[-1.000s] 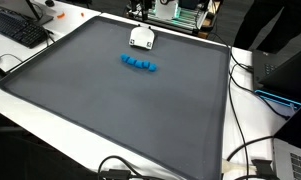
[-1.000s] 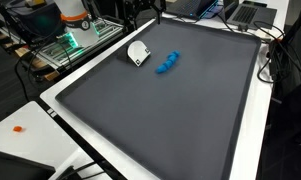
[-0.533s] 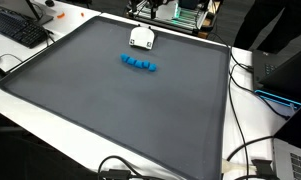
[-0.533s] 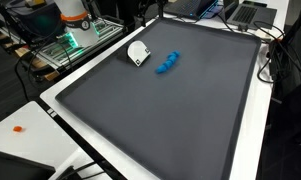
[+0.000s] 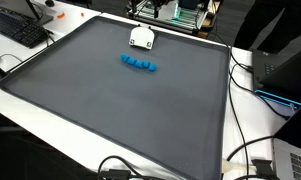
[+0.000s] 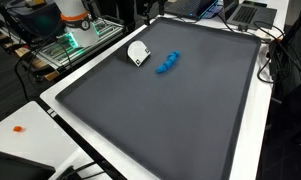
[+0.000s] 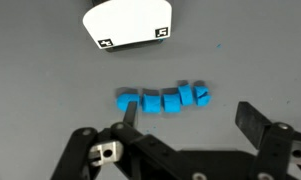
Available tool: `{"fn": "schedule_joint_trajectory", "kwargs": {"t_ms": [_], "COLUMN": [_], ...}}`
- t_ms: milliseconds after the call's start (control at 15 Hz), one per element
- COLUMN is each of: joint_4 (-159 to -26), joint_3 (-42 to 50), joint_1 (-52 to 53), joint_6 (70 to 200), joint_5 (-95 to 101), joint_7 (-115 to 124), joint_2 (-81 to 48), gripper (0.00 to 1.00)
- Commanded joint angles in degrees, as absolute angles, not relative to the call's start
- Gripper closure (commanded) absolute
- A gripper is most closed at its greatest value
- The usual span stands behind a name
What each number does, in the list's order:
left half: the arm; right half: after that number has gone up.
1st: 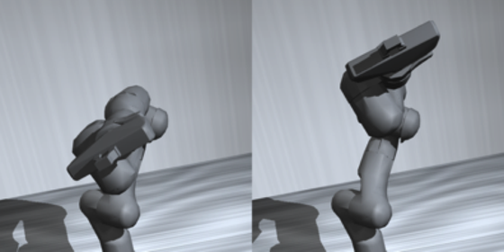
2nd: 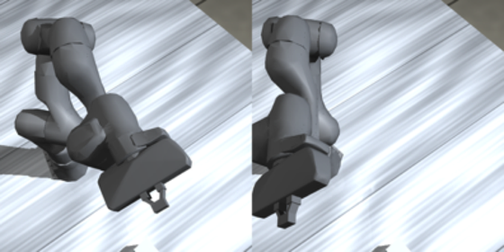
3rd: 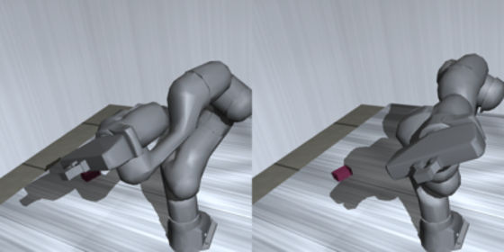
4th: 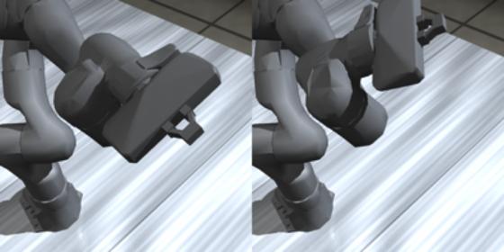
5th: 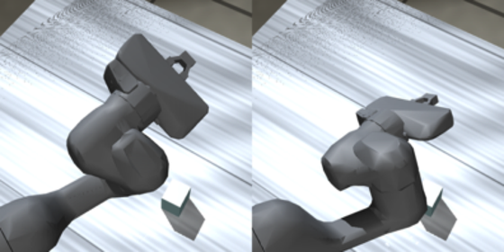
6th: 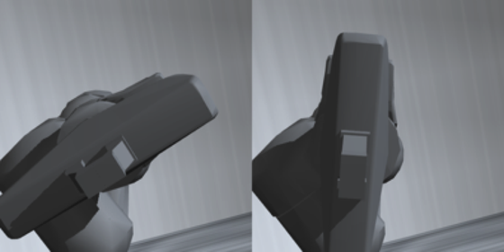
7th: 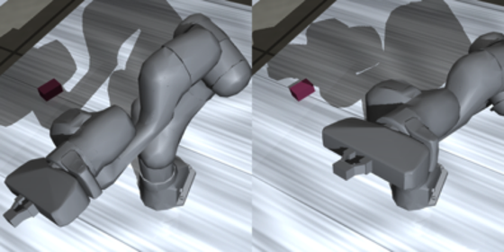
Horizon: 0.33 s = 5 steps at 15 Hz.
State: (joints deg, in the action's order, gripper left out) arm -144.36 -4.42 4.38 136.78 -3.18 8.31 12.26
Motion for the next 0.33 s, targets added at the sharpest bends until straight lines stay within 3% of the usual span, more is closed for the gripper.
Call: {"fn": "schedule_joint_trajectory", "kwargs": {"t_ms": [0,267], "joint_4": [-144.24,-144.20], "joint_3": [-4.60,-4.60], "joint_1": [4.25,4.36], "joint_6": [136.66,136.67], "joint_5": [-3.23,-3.24], "joint_7": [7.72,7.40], "joint_2": [12.28,12.28], "gripper": [0.00,0.00]}}
